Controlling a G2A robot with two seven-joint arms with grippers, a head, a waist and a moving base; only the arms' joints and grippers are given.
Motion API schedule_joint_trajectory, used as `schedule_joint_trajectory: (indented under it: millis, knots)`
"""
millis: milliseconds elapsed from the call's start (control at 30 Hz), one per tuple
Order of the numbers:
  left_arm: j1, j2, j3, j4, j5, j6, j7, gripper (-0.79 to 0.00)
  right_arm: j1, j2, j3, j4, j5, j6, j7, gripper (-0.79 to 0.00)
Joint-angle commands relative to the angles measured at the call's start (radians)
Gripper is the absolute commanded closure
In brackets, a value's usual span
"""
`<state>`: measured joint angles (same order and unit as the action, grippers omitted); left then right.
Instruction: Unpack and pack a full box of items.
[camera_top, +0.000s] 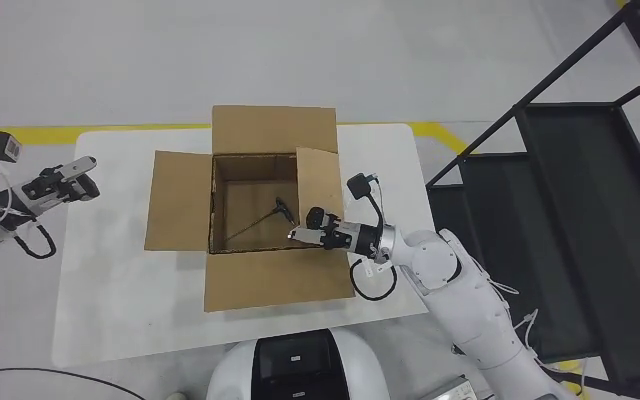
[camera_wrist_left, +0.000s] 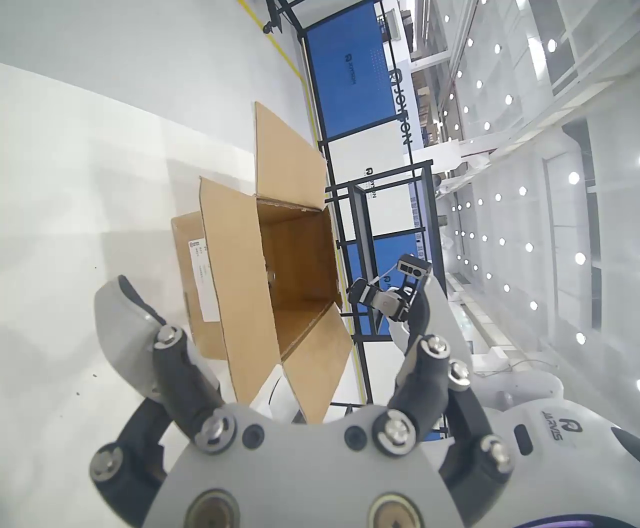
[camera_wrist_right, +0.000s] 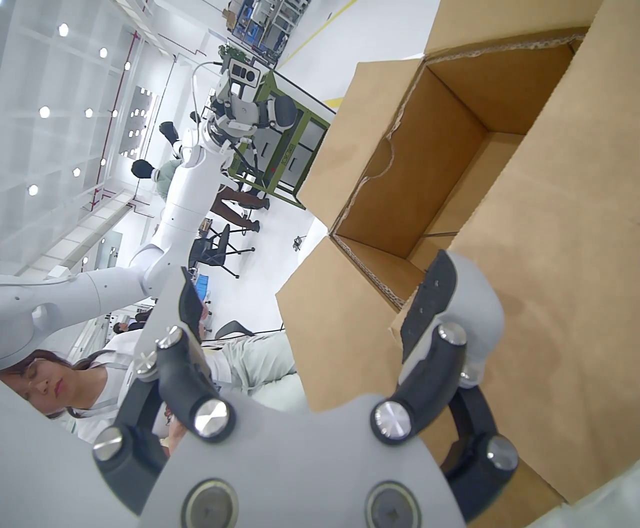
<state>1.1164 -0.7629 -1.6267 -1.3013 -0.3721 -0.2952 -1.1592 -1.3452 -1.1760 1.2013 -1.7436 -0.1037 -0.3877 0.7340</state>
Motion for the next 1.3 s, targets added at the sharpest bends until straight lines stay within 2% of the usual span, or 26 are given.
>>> schedule_joint_trajectory:
  millis: [0, 367, 433, 533, 667, 867, 1000, 1133, 1267]
  knots:
    - [0.000, 0.000, 0.000, 0.000, 0.000, 0.000, 0.000, -0.785, 0.000, 0.000, 0.000, 0.000, 0.000, 0.000, 0.000, -0.785]
    - [0.004, -0.001, 0.002, 0.001, -0.008, 0.002, 0.006, -0.785, 0.000, 0.000, 0.000, 0.000, 0.000, 0.000, 0.000, -0.785]
    - [0.030, -0.007, 0.009, 0.006, -0.044, 0.003, 0.042, -0.785, 0.000, 0.000, 0.000, 0.000, 0.000, 0.000, 0.000, -0.785]
    - [0.068, -0.010, 0.021, 0.016, 0.012, -0.022, 0.102, -0.785, 0.000, 0.000, 0.000, 0.000, 0.000, 0.000, 0.000, -0.785]
    - [0.083, -0.027, 0.074, 0.006, -0.034, -0.064, 0.159, -0.785, 0.000, 0.000, 0.000, 0.000, 0.000, 0.000, 0.000, -0.785]
    - [-0.002, -0.058, 0.184, 0.089, -0.031, -0.126, 0.240, -0.785, 0.000, 0.000, 0.000, 0.000, 0.000, 0.000, 0.000, -0.785]
    - [-0.080, -0.082, 0.272, 0.165, -0.039, -0.114, 0.223, -0.785, 0.000, 0.000, 0.000, 0.000, 0.000, 0.000, 0.000, -0.785]
    - [-0.145, -0.108, 0.333, 0.225, -0.173, -0.110, 0.121, -0.785, 0.000, 0.000, 0.000, 0.000, 0.000, 0.000, 0.000, -0.785]
    - [-0.187, -0.117, 0.338, 0.247, -0.288, -0.098, -0.005, -0.785, 0.000, 0.000, 0.000, 0.000, 0.000, 0.000, 0.000, -0.785]
